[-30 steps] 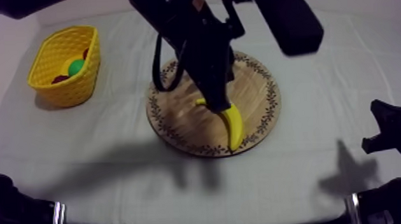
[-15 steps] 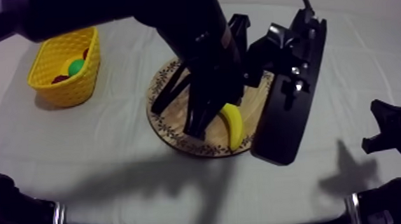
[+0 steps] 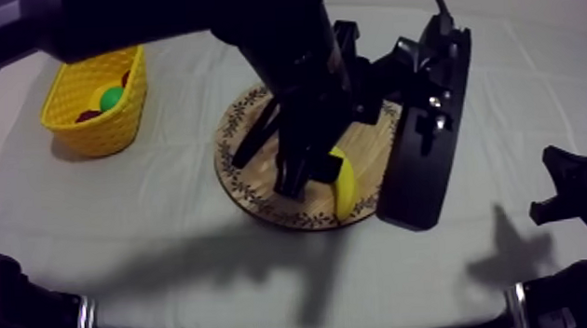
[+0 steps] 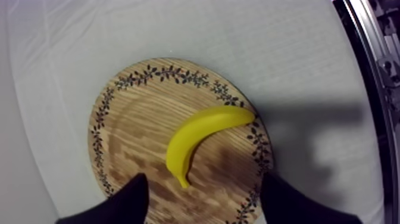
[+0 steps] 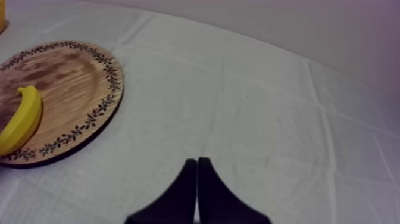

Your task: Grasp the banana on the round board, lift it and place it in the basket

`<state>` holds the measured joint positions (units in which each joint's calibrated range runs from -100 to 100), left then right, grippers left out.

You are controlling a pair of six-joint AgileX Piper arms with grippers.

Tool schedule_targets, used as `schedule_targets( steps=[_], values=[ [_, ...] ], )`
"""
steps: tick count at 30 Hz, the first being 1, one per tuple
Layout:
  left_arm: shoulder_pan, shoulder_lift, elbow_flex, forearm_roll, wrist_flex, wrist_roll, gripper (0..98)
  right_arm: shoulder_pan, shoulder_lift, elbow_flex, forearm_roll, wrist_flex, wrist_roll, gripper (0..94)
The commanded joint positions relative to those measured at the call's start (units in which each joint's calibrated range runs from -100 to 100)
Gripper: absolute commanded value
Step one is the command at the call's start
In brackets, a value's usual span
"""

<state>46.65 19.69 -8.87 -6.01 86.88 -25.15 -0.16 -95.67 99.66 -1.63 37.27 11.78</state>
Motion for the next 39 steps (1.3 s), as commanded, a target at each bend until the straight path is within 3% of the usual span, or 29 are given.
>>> schedule_targets(
  steps=[1,15,29,39],
  values=[
    [0.0,0.4,0.3,-0.38,0.0,0.2,78.7,0.0,0.0,0.0,0.0,0.1,0.0,0.3],
    [-0.1,11.0,1.3,-1.52,-3.7,-1.2,84.5,0.0,0.0,0.0,0.0,0.1,0.0,0.3],
    [-1.9,22.8,-8.4,-5.47,-4.2,-3.2,85.9,0.0,0.0,0.0,0.0,0.1,0.0,0.3],
    [-3.2,27.7,-10.3,-5.95,-5.5,-4.4,84.6,0.0,0.0,0.0,0.0,0.1,0.0,0.3]
  ],
)
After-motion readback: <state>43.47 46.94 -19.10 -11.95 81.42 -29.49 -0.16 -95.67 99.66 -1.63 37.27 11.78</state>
